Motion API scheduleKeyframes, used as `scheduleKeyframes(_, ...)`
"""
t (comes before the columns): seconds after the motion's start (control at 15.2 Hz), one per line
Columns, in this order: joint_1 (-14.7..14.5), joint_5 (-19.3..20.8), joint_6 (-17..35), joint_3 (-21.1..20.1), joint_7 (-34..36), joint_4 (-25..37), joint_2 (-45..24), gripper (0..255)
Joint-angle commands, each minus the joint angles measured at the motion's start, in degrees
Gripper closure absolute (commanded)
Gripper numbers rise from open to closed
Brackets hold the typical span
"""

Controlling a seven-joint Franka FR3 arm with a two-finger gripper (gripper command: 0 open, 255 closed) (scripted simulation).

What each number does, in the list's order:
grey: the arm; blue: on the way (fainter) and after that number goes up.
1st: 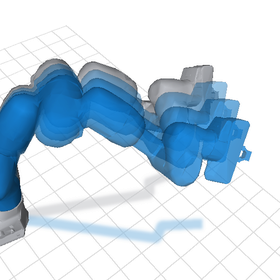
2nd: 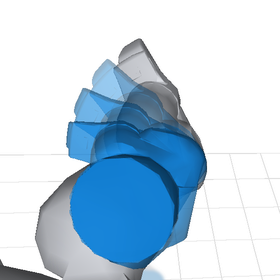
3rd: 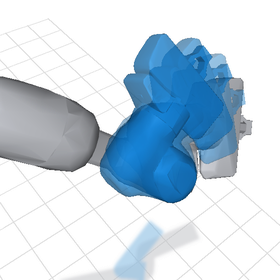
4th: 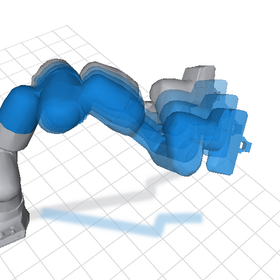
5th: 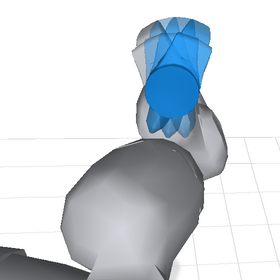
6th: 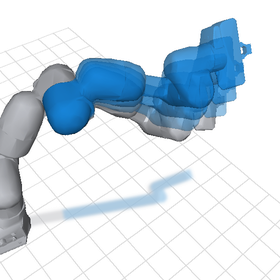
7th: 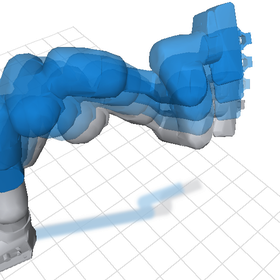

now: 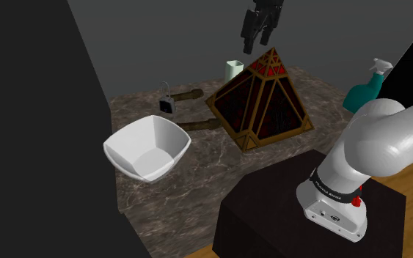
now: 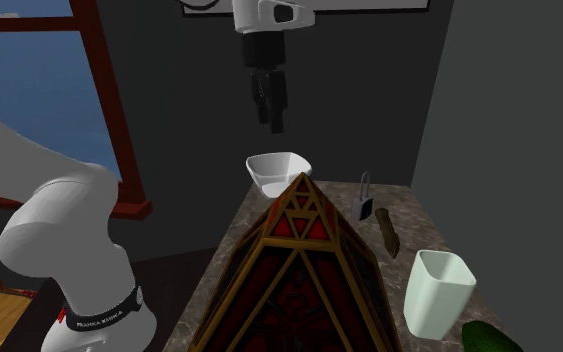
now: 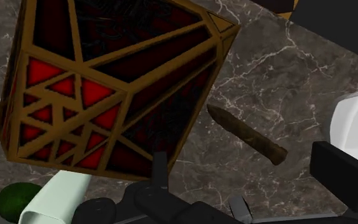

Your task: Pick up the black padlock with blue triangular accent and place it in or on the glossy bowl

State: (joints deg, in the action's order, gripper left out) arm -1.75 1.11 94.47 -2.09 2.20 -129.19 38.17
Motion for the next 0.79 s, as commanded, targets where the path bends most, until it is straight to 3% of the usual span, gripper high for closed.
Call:
scheduleKeyframes(0.0,-0.3,0.0,3.6,0.5,-1.5,0.5,-3.7,0)
scheduleKeyframes(0.73,-2.5,-1.5,17.8,0.9,-8.3,9.4,-24.9,0)
